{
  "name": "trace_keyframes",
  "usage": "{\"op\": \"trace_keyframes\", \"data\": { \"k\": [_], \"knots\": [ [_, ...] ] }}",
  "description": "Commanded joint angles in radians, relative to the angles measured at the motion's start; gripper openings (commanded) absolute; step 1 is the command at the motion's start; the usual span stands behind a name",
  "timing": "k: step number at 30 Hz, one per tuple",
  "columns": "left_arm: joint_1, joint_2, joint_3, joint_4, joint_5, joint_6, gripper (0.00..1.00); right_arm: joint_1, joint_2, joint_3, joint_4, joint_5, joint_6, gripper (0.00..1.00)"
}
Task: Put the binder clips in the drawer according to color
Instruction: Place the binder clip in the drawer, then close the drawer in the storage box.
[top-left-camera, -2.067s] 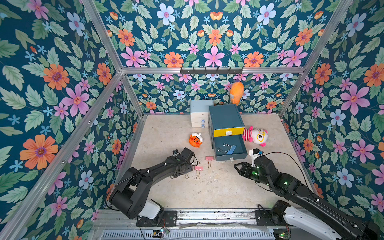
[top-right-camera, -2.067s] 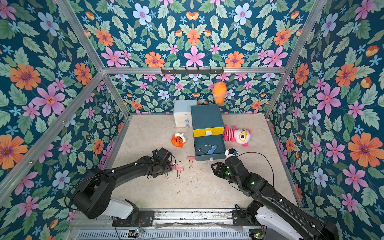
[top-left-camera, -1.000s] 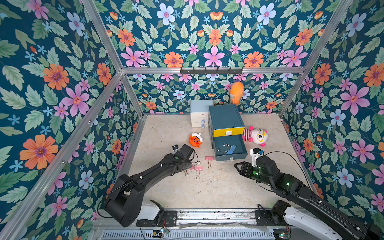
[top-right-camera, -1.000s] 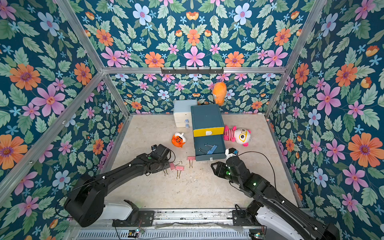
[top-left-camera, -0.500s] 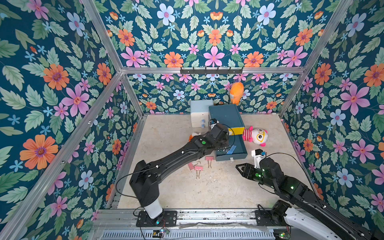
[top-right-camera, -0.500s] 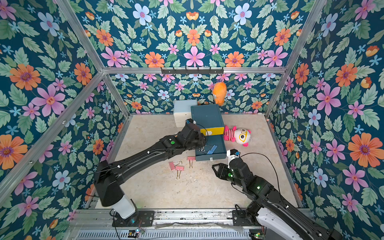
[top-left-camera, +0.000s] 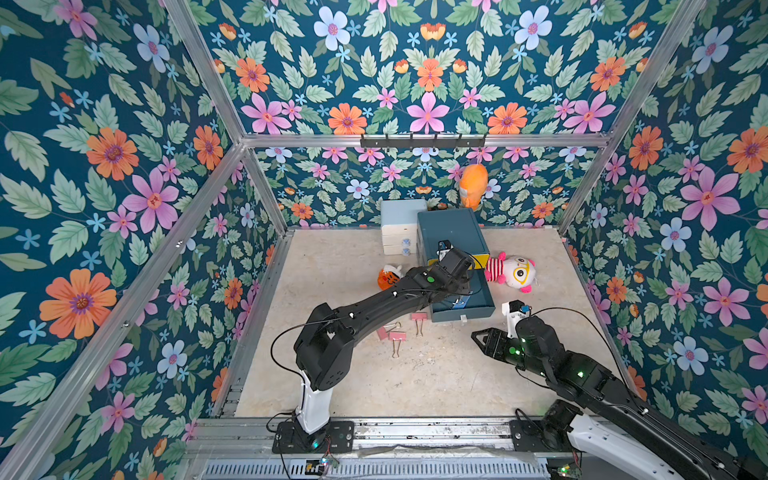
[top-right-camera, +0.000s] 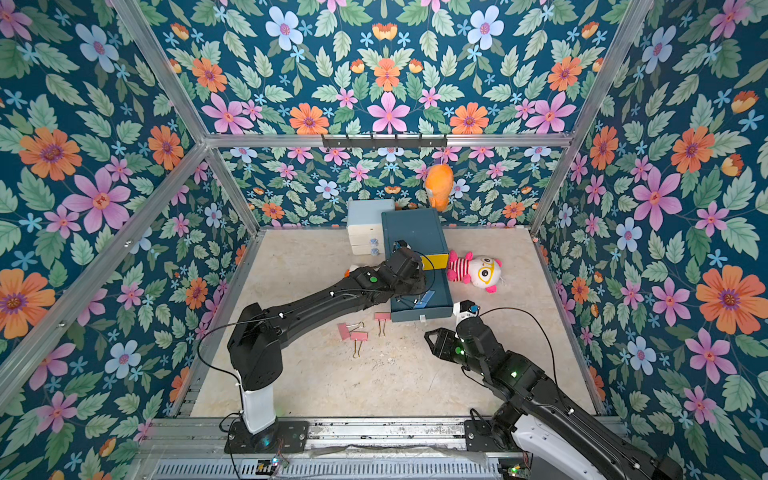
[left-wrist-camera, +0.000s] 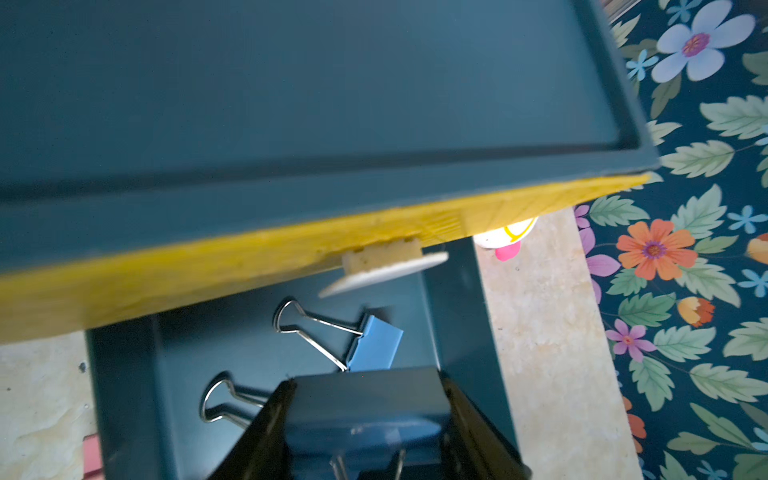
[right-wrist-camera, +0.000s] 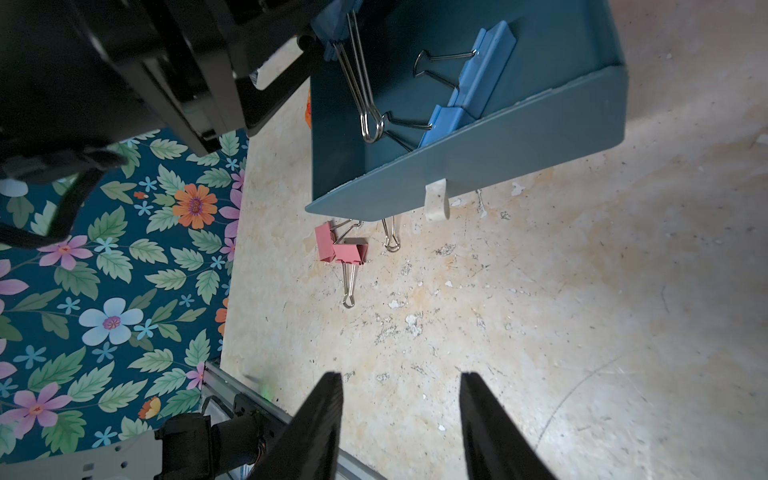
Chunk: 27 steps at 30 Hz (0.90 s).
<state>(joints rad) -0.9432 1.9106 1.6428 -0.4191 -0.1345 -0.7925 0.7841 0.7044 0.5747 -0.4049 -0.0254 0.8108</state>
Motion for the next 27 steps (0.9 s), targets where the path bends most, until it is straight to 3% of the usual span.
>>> {"op": "trace_keyframes", "data": {
  "k": [1,4,11,16,27],
  "knots": [
    [0.001,-0.005,-0.003,0.008,-0.019,0.011,0.6,0.0,0.01,-0.003,0.036,0.002,0.005,0.49],
    [0.001,-0.022,-0.013,0.008,-0.032,0.012,0.68,0.0,0.017,-0.004,0.051,0.004,0.008,0.49],
    [0.0,-0.13,-0.109,0.043,-0.057,0.009,0.68,0.001,-0.003,-0.072,0.239,-0.031,0.004,0.47],
    [0.005,-0.322,-0.294,0.054,-0.118,-0.03,0.66,-0.001,0.035,-0.099,0.373,-0.083,-0.001,0.46],
    [0.093,-0.742,-0.779,0.034,-0.109,-0.159,0.63,-0.027,0.179,-0.11,0.466,0.035,0.049,0.44]
  ]
}}
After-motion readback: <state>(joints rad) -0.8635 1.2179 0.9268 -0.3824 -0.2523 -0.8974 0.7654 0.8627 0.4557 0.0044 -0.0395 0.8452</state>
